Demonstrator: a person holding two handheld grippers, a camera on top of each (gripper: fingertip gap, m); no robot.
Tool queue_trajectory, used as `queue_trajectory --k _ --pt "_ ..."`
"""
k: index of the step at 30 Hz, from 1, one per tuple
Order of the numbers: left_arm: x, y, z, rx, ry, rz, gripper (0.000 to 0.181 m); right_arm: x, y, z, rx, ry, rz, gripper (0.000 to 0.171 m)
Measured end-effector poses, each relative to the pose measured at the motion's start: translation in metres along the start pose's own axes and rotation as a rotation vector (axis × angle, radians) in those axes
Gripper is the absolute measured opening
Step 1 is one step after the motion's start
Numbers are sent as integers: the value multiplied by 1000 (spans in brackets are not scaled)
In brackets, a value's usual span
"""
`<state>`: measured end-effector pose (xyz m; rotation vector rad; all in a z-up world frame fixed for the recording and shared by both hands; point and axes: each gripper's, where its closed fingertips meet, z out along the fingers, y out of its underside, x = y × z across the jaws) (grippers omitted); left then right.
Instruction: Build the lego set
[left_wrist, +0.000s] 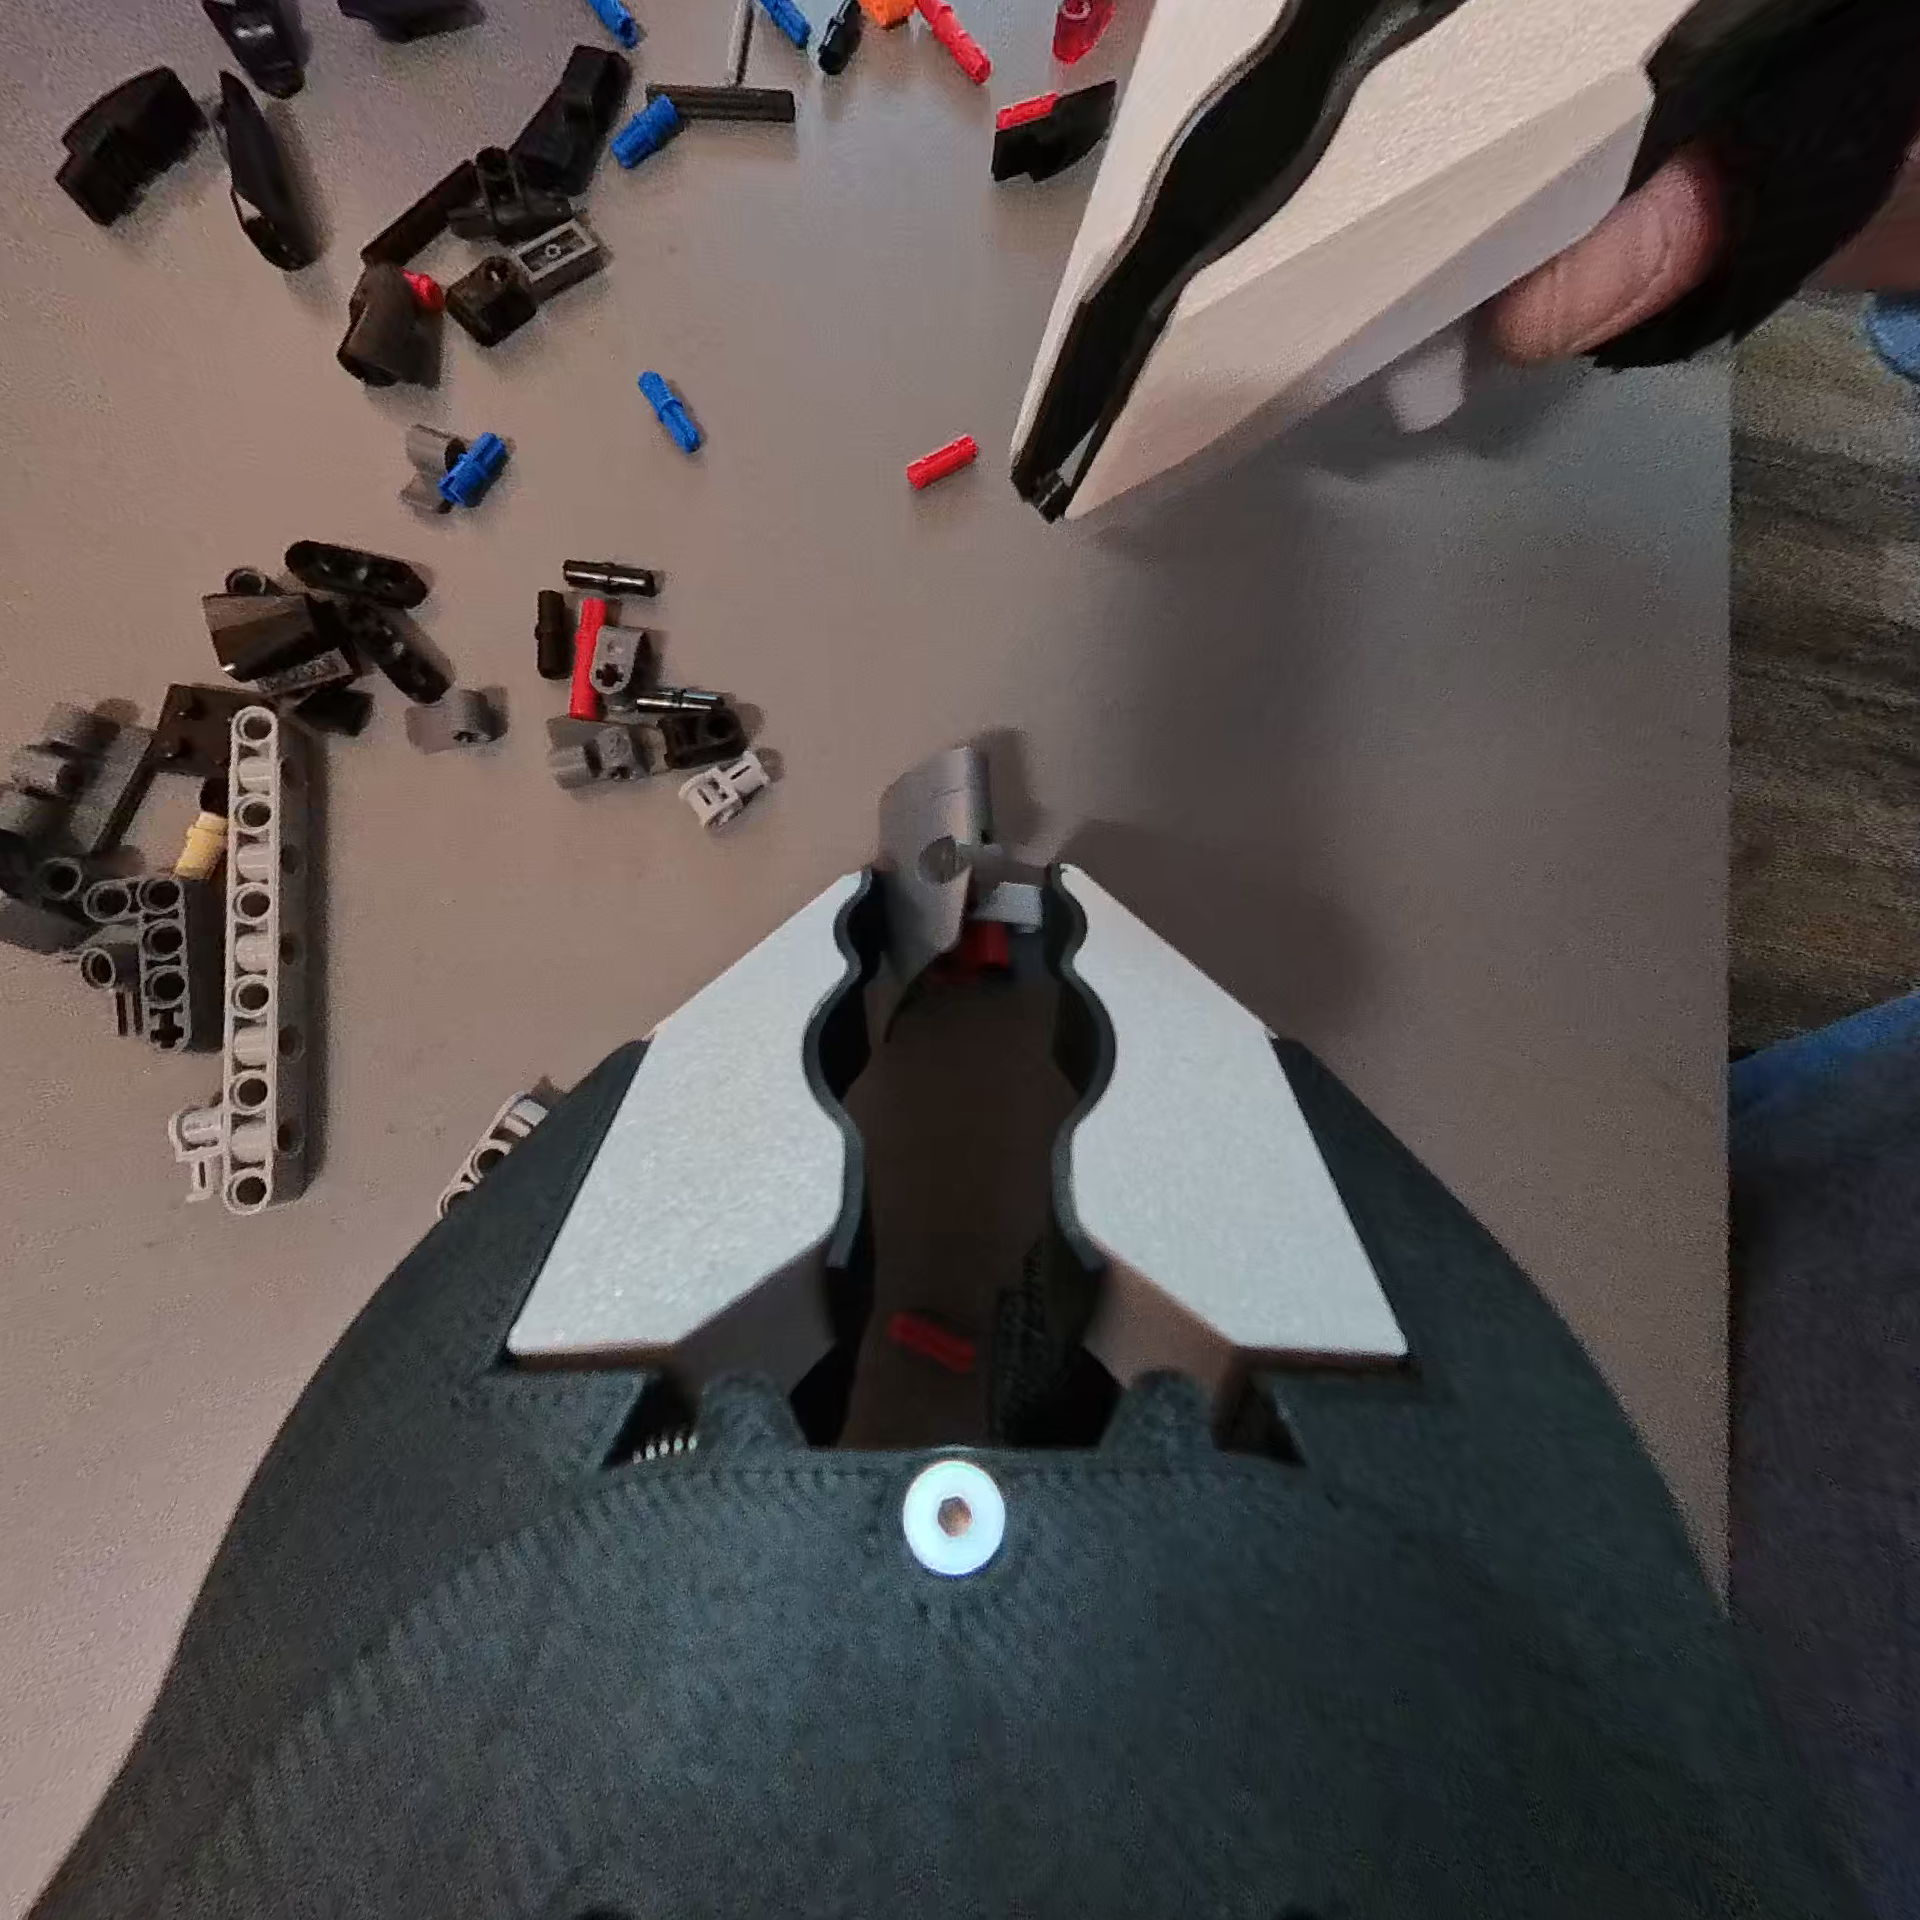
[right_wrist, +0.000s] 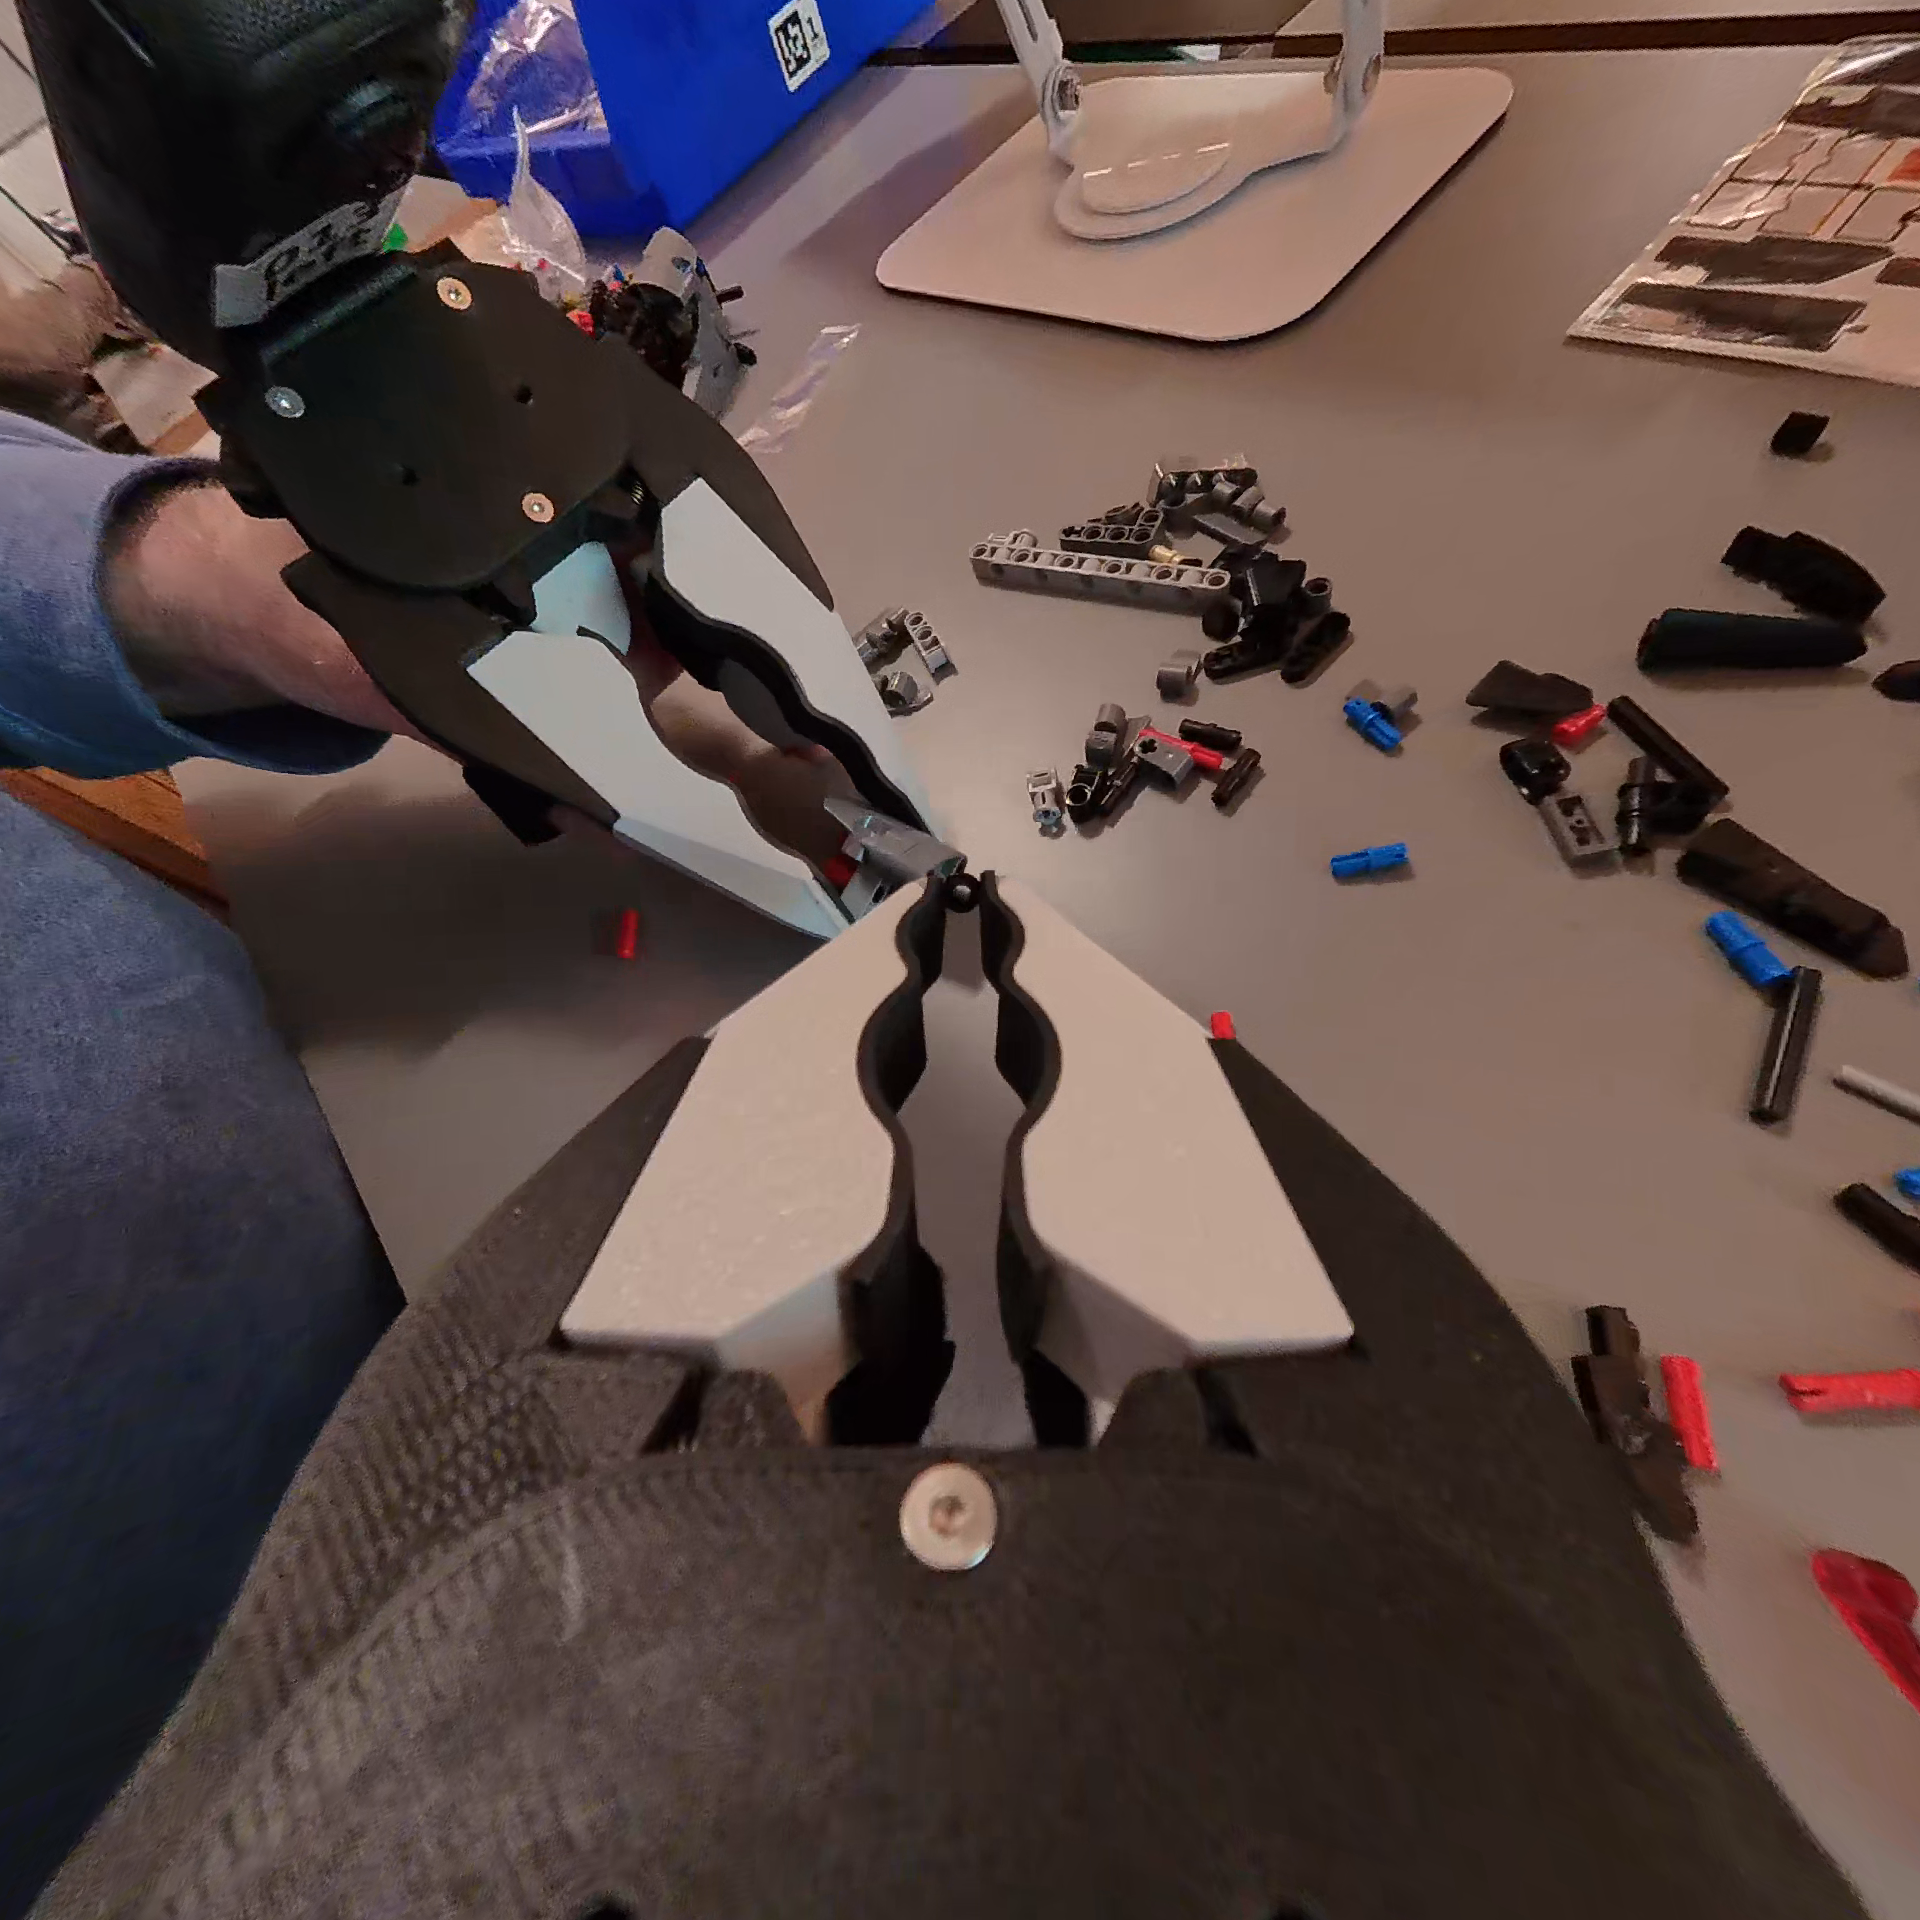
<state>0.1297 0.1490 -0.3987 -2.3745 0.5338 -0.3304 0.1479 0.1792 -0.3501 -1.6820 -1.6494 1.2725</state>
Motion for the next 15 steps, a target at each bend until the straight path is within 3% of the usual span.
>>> queue_trajectory --k 4,9,15 --pt "1 -11 -6 77 23 -15 29 -3 -6 -1 47 -67 55 4" --pt "11 -48 -40 330 182 -84 29 -17 -39 -16 193 -262 172 3" --pt "17 -71 -71 477 222 4 29 -40 -70 -27 246 -437 178 3"
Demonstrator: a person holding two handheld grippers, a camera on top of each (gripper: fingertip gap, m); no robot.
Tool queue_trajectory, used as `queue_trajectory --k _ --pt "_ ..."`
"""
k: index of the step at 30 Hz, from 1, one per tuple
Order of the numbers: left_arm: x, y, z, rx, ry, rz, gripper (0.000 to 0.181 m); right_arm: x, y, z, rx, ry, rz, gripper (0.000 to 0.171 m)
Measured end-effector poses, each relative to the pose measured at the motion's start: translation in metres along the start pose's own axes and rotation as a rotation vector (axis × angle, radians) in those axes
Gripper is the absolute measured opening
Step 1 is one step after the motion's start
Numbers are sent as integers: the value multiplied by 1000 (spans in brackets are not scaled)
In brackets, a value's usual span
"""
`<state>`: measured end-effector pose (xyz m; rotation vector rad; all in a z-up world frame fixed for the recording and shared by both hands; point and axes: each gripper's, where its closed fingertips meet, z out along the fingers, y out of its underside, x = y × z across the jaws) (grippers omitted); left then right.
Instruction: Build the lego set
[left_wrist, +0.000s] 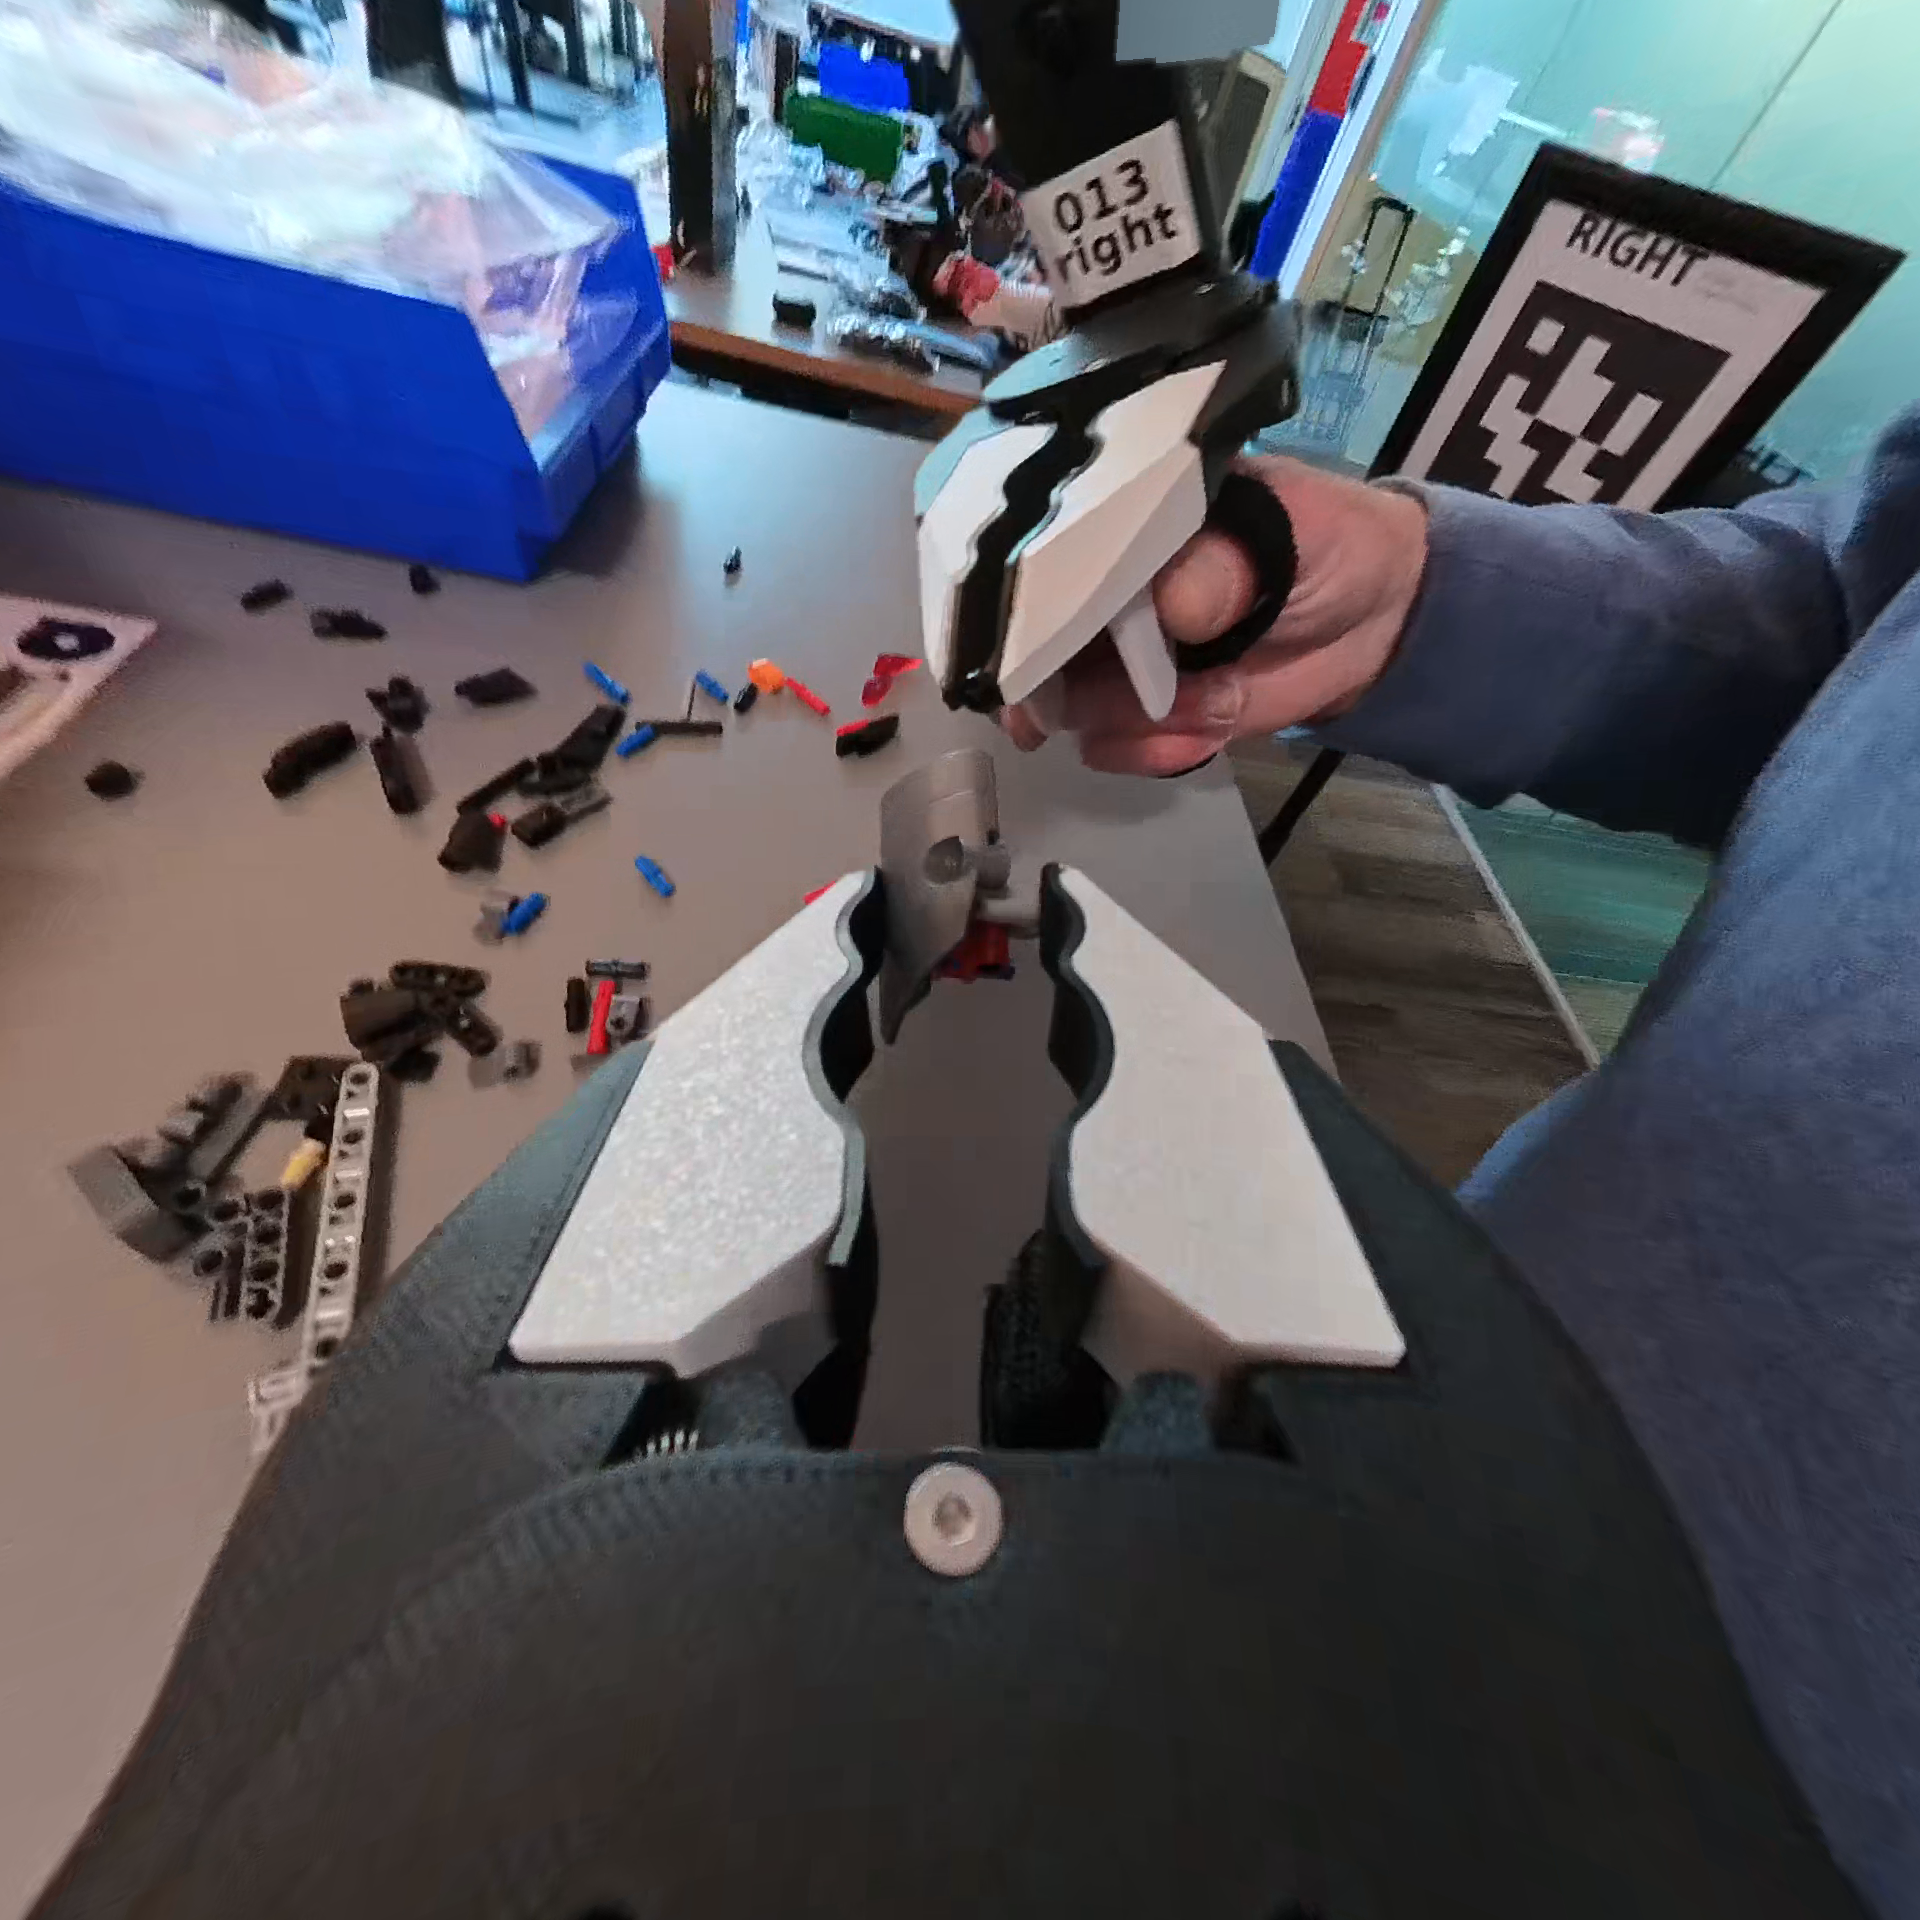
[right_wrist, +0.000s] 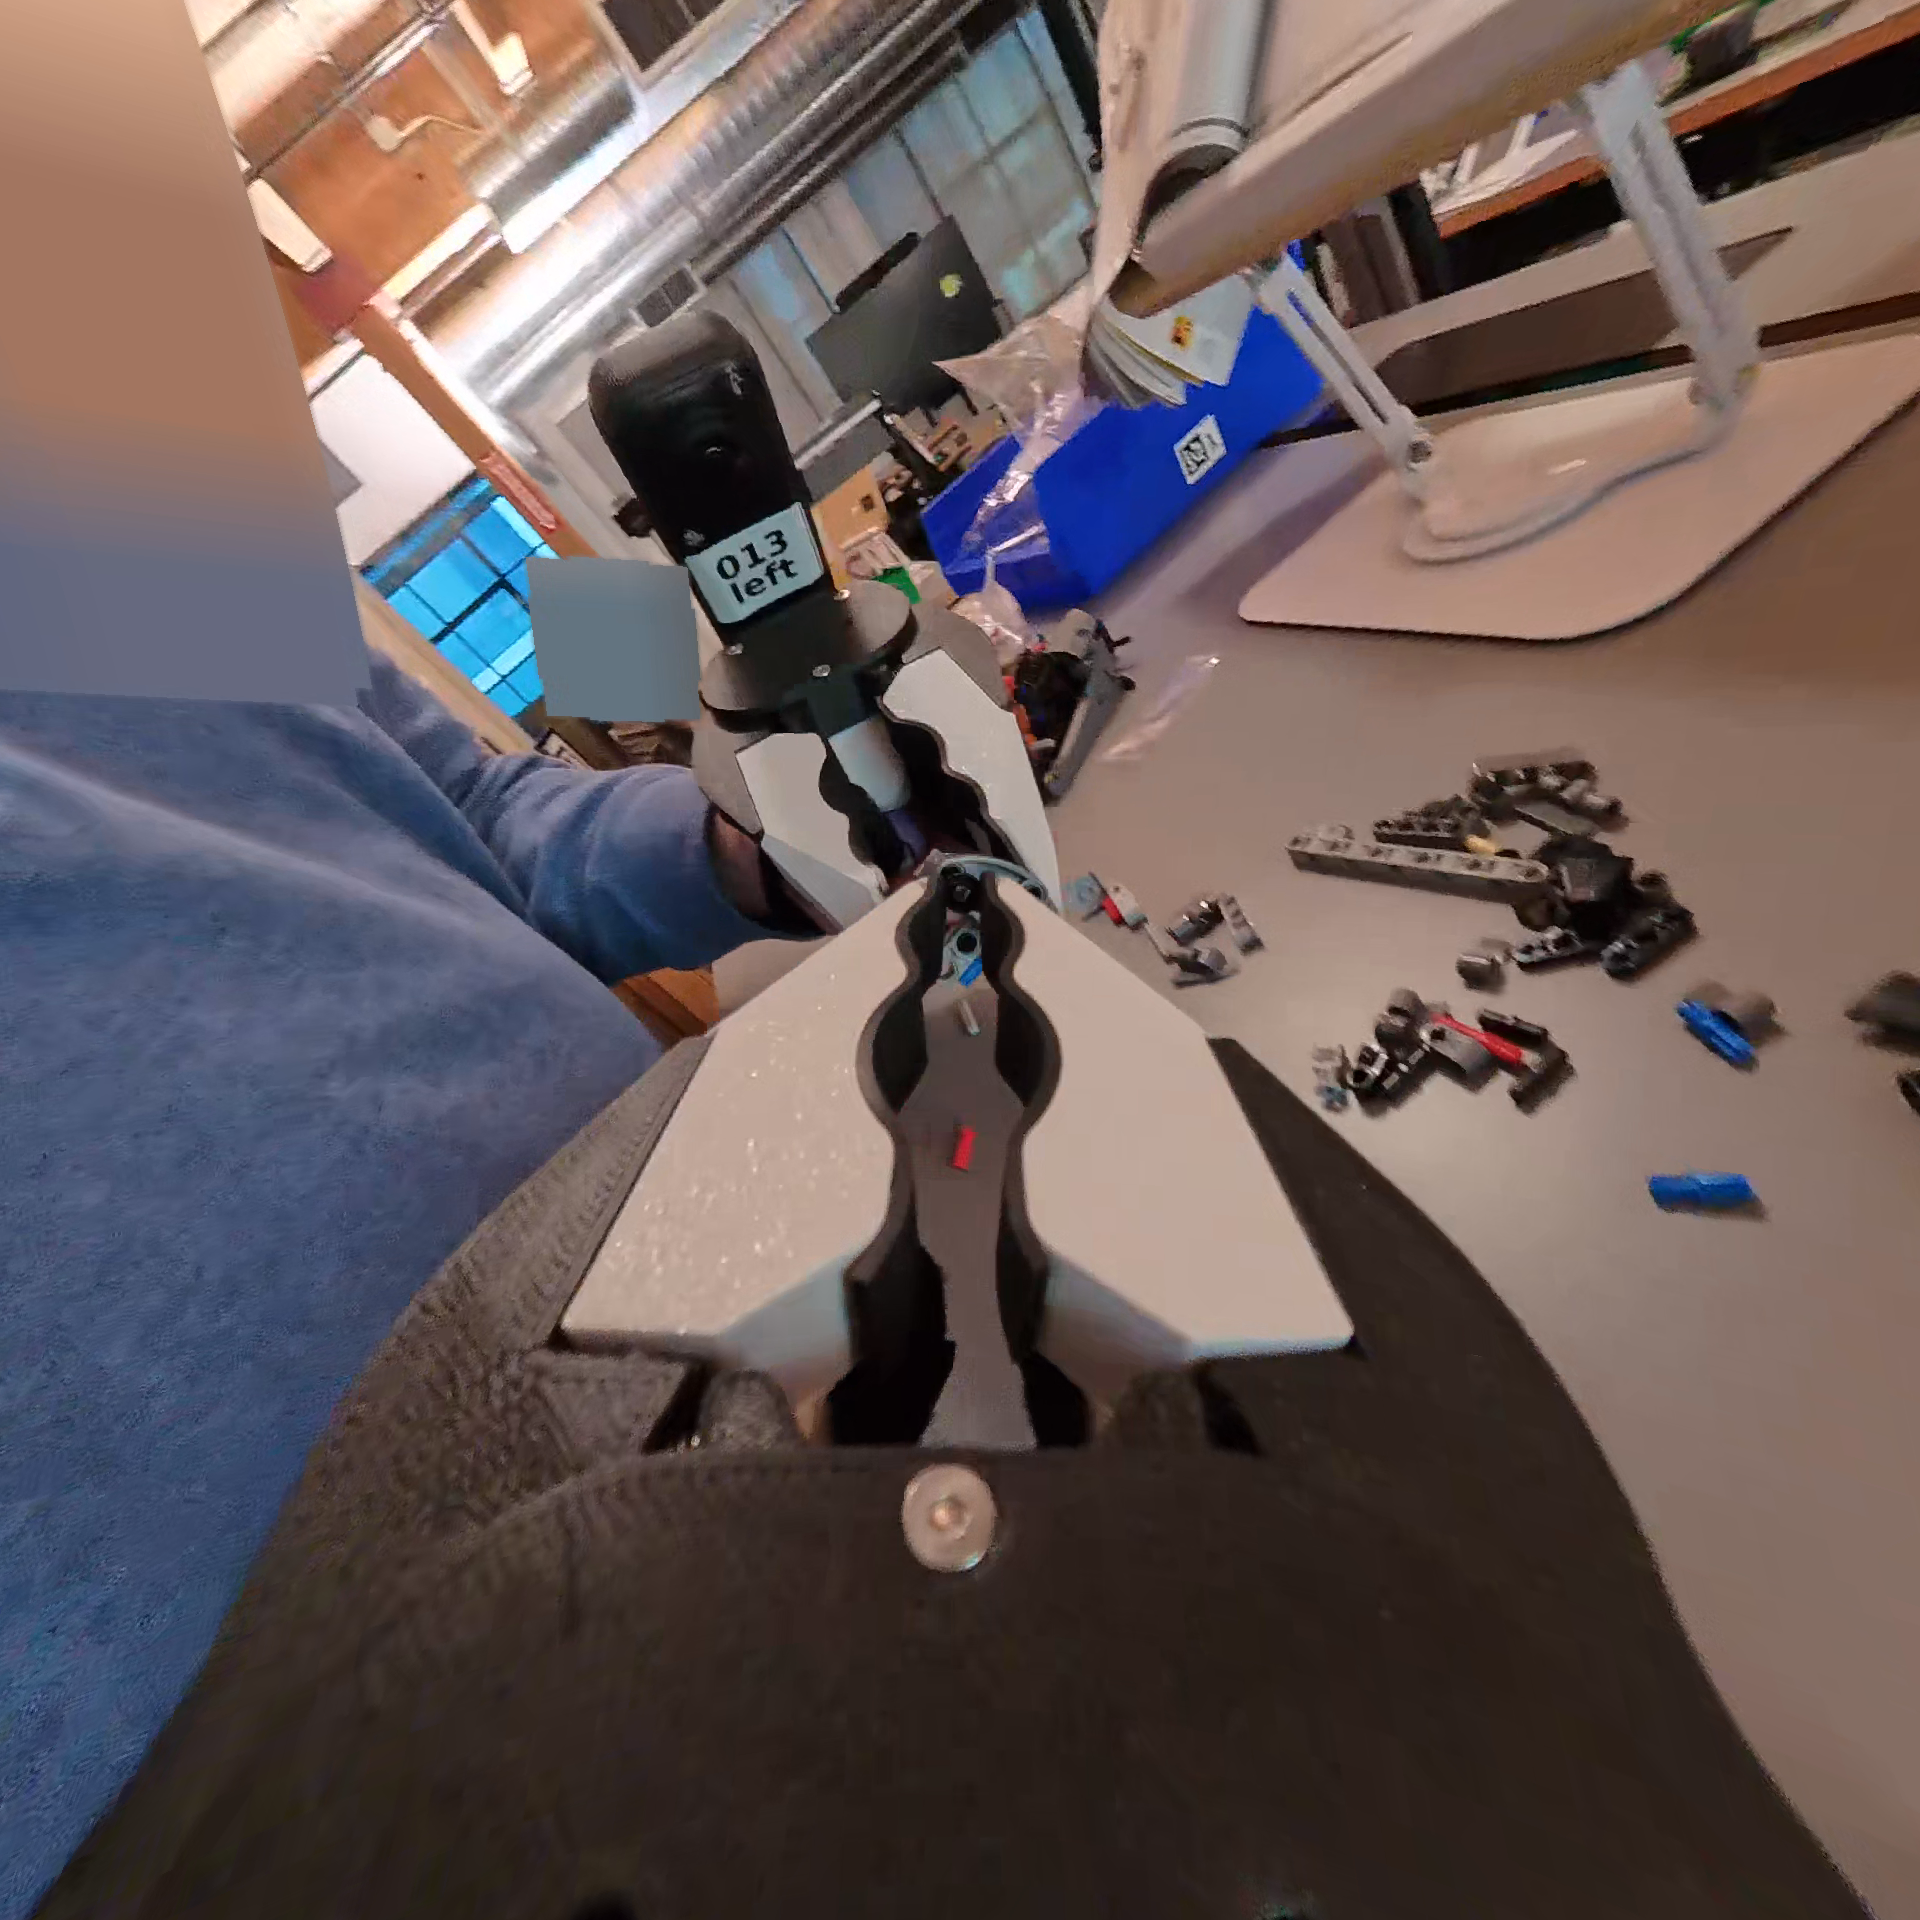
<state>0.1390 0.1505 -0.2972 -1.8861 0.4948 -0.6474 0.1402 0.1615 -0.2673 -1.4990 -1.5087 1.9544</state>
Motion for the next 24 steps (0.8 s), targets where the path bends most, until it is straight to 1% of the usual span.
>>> queue_trajectory --k 6,11,13,14,24 --pt "9 -16 -7 42 29 49 28 -11 -6 6 -27 -54 -25 3" --pt "12 -21 -10 31 48 72 28 -17 -6 10 -39 -84 -39 3" --pt "12 -21 -11 26 48 79 28 -17 -6 10 -48 -78 -57 3" --pt "12 -22 -12 25 51 82 23 -19 -5 11 -59 -83 -66 3" --pt "12 -23 -15 -1 65 115 22 -21 -4 12 -139 -53 -159 4"
